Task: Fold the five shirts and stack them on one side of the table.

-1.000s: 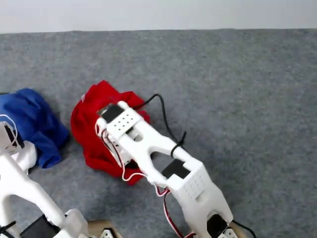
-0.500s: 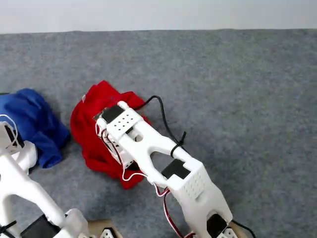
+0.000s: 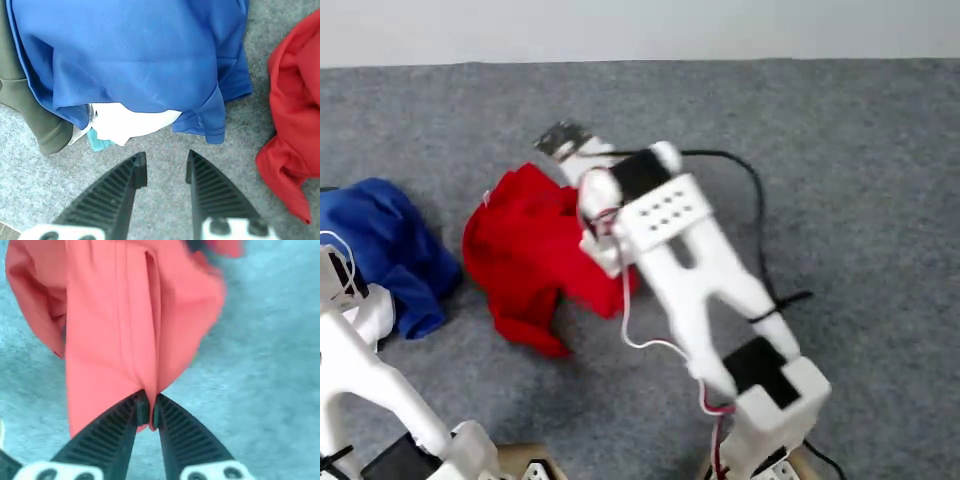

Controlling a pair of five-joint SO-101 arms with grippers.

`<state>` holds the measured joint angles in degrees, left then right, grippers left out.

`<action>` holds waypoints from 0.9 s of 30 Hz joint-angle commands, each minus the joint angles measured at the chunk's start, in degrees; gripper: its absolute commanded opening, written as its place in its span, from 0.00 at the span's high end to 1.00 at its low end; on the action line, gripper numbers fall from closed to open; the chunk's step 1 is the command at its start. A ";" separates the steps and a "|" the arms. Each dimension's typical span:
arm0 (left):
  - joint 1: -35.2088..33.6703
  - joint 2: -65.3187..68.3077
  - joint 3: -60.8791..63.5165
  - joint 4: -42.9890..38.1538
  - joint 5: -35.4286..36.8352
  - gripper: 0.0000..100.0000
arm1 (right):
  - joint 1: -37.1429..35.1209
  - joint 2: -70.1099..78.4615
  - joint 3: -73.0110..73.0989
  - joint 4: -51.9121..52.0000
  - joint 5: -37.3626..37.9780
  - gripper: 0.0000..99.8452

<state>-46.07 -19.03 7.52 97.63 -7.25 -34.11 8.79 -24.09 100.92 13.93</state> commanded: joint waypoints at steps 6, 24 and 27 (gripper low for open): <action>0.00 -2.20 -0.57 -1.32 -0.53 0.87 | 13.05 -8.92 1.32 1.98 10.64 0.99; 6.42 -2.20 -0.40 -1.32 -0.26 0.89 | 15.34 10.68 9.58 -12.53 17.32 0.98; 6.68 -2.20 -0.40 -1.32 -0.44 0.90 | 13.32 11.03 9.58 -11.74 17.05 0.91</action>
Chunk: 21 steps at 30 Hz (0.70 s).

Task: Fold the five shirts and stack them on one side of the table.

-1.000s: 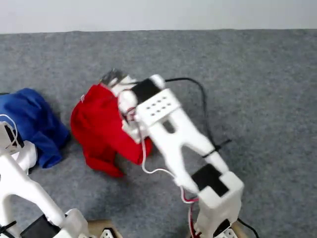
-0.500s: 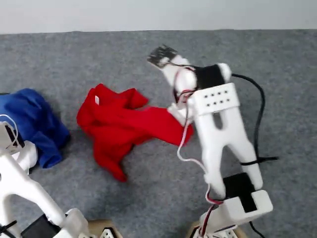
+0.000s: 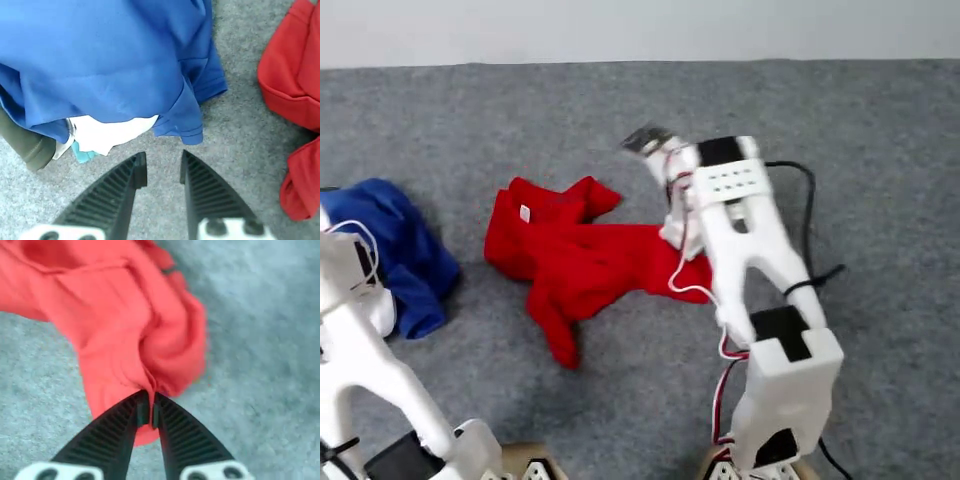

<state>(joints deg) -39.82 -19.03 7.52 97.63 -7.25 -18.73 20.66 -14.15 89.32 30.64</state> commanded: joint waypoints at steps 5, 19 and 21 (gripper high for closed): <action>0.35 -2.20 -0.22 -1.32 -0.53 0.90 | -3.91 -0.75 -0.35 4.18 0.26 0.82; 0.62 -1.67 -0.04 -4.13 -0.26 0.90 | -6.20 -1.01 -2.99 13.41 0.26 0.82; 0.62 -1.67 -0.04 -4.22 -0.26 0.90 | -7.16 -1.01 -3.43 13.41 0.26 0.82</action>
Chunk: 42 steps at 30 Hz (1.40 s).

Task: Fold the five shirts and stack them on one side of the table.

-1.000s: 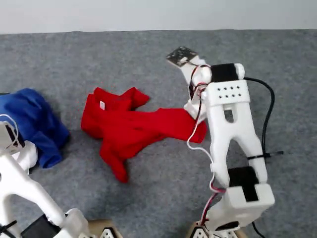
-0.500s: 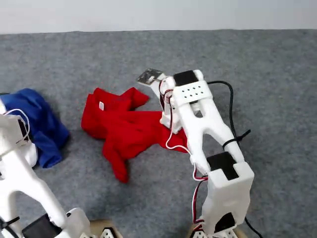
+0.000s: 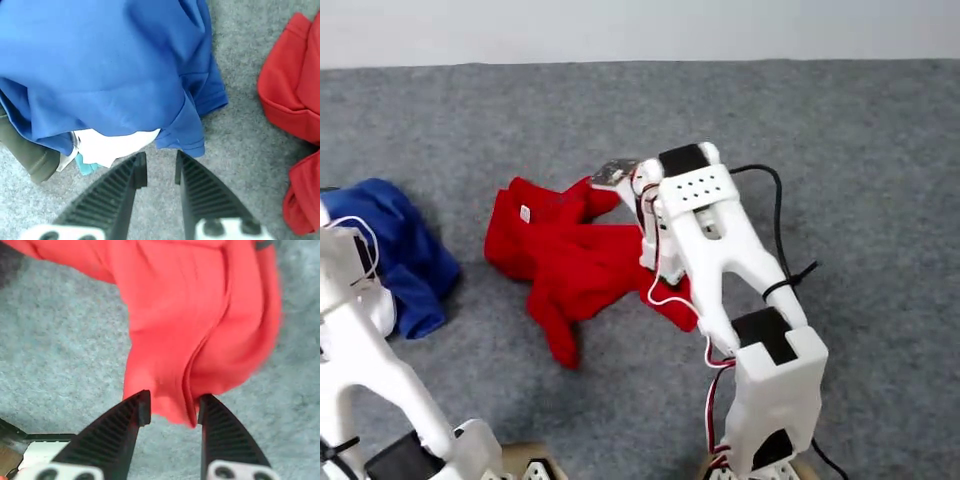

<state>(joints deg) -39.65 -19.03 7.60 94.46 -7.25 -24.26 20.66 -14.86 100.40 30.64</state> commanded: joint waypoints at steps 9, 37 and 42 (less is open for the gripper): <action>0.44 -1.67 -0.13 -1.05 -0.53 0.90 | -3.12 -1.80 -2.37 2.59 -0.97 0.90; 0.44 -1.67 -0.13 -1.05 -0.53 0.90 | -1.89 5.49 -11.52 1.01 -5.45 0.82; 0.44 -1.67 -0.13 -0.97 -0.53 0.90 | 1.71 7.60 -11.52 2.51 -5.45 0.83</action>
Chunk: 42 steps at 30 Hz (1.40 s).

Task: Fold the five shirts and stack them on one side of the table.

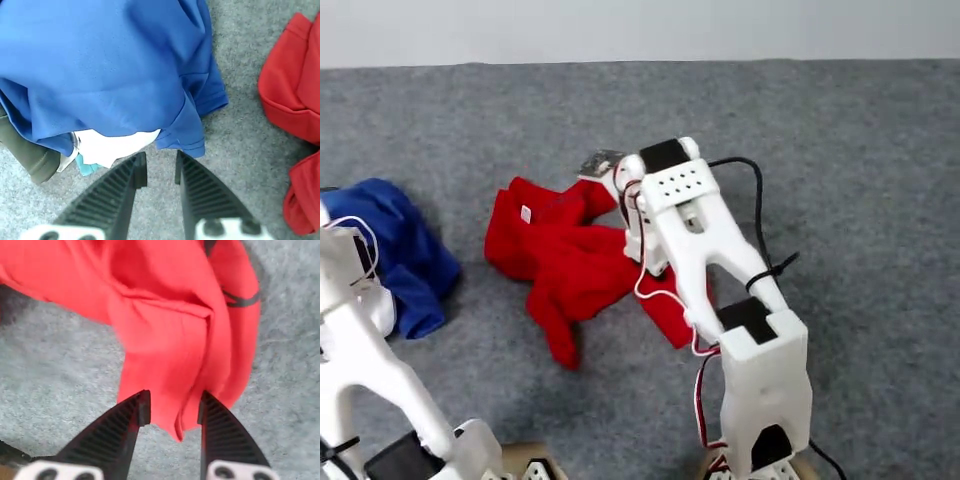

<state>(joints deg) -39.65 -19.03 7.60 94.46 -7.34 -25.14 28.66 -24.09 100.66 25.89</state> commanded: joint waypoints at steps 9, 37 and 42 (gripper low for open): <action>0.44 -1.67 0.75 -2.46 -0.26 0.90 | 1.01 -4.35 4.31 2.24 -0.79 0.83; 0.53 -1.67 3.21 -4.22 -0.26 0.90 | 1.01 1.71 12.66 0.31 -2.37 0.83; 0.53 -1.67 3.21 -4.22 -0.26 0.90 | -2.07 1.89 12.22 0.84 -2.46 0.83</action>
<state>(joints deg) -39.56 -19.03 10.95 91.38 -7.34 -25.05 31.74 -10.90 100.57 23.96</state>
